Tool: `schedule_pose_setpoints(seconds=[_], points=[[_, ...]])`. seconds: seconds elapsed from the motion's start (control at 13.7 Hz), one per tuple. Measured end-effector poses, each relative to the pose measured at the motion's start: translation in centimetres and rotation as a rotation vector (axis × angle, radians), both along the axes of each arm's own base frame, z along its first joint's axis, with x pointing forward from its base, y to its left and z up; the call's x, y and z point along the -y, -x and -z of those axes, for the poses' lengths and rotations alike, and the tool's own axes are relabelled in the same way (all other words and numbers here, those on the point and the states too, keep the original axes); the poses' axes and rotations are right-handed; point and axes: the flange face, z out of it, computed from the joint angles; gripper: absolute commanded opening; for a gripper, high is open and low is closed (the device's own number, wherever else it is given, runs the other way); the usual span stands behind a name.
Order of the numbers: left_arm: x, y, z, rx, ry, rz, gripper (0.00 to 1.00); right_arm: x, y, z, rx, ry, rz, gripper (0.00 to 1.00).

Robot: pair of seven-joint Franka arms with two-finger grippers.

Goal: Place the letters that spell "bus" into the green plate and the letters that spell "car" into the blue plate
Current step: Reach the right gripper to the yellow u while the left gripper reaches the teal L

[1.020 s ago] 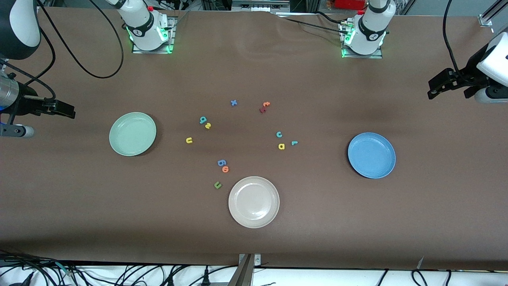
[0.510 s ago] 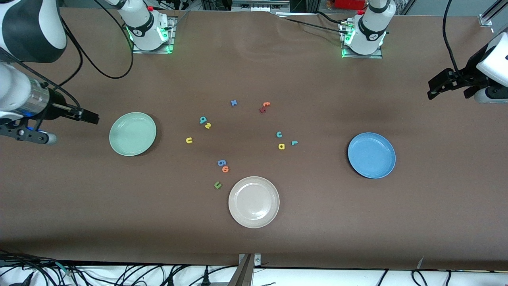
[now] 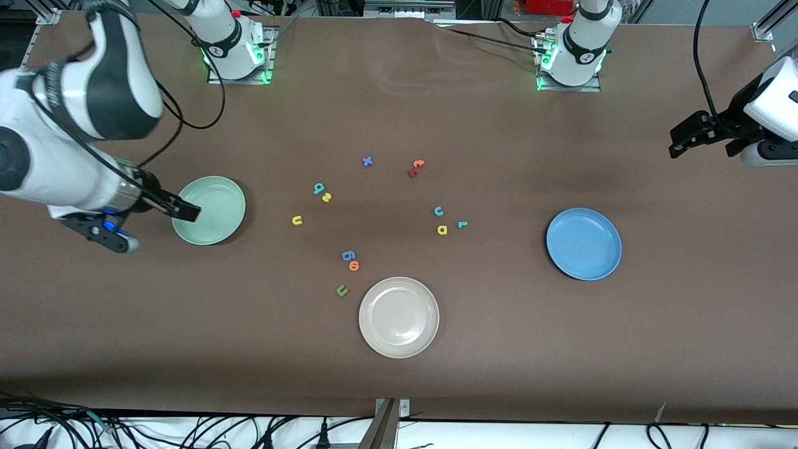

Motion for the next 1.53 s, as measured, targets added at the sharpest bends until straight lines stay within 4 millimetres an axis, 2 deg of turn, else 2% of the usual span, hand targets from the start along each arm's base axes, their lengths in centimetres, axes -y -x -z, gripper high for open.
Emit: schedule_pose_setpoints(seconds=[0.15, 0.22, 0.44, 0.58, 0.66, 0.95, 1.24, 1.53], points=[[0.1, -0.4, 0.8, -0.014, -0.001, 0.001, 1.00, -2.9, -0.1, 2.0, -0.002, 0.023, 0.039, 1.00], [0.1, -0.6, 1.2, -0.022, -0.002, 0.001, 1.00, -3.6, -0.2, 3.1, 0.002, 0.030, 0.056, 1.00], [0.3, -1.2, 2.5, -0.044, -0.004, 0.004, 1.00, -4.2, -0.3, 7.3, 0.003, 0.015, 0.133, 1.00], [0.4, -1.5, 3.2, -0.058, -0.005, 0.004, 1.00, -4.8, 0.2, 10.2, -0.007, 0.003, 0.177, 1.00], [0.4, -1.9, 4.2, -0.077, -0.005, 0.003, 1.00, -5.2, 0.6, 11.4, -0.011, 0.001, 0.189, 1.00], [1.3, -4.2, 10.7, -0.180, 0.025, 0.004, 1.00, -8.0, 2.0, 15.2, -0.010, 0.020, 0.219, 0.99], [4.0, -5.3, 14.8, -0.245, 0.097, 0.019, 1.00, -9.1, 3.5, 18.9, 0.020, 0.032, 0.267, 0.99], [9.6, -6.4, 19.1, -0.255, 0.123, 0.059, 1.00, -9.9, 5.2, 21.4, 0.048, 0.032, 0.308, 0.99]])
